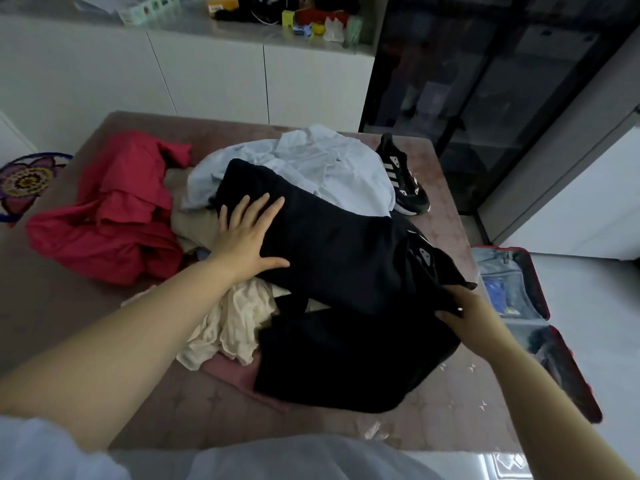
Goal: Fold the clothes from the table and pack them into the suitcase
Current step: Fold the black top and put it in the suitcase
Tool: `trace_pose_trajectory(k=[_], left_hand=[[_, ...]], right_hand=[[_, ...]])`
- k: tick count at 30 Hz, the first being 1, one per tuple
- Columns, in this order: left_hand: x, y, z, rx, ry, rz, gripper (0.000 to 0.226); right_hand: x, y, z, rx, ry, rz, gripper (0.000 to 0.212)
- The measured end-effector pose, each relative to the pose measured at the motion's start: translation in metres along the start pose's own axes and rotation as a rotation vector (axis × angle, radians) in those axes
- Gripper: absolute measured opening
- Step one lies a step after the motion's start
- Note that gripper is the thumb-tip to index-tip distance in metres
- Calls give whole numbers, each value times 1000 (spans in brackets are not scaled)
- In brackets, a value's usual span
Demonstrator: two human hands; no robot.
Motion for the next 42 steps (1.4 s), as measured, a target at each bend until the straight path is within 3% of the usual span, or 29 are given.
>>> trace_pose_trajectory(k=[4,9,12,16,23,30,34,38,42], left_hand=[[-2,-6,-4,-97,68,7,118],[-18,3,-44,-365,421,221,123],[-21,-2,-64,-538,542,214,111],[-13,-1,-71,-652,493,150,82],[9,18,-70,-495,413,80,114],[30,1,-74,-863,533,-54,94],[33,-1,-66,-716,475,-151,76],[28,36,-30,-233,240,92,58],[1,72,50,-145,-57,163,42]], right_hand=[[-2,-9,-38,9,71,89,66],[-9,-21,-110,-42,293,93,77],[-9,-28,-150,-82,419,57,80],[-11,-34,-194,-135,571,44,83],[-5,-55,-220,-268,624,-33,85],[-7,-56,-193,-264,556,-59,84],[-8,-50,-185,-242,554,-45,85],[-13,-27,-193,-113,589,33,94],[-23,9,-214,136,634,142,107]])
Point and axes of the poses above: each hand's wrist, its own x-axis towards the middle knuckle, its own y-axis out of the back of the hand, z = x × y, the point moved 9 cm from there along x, towards the middle knuckle, and after that the axes turned 1 degree about -y, right-handed, at the moved point
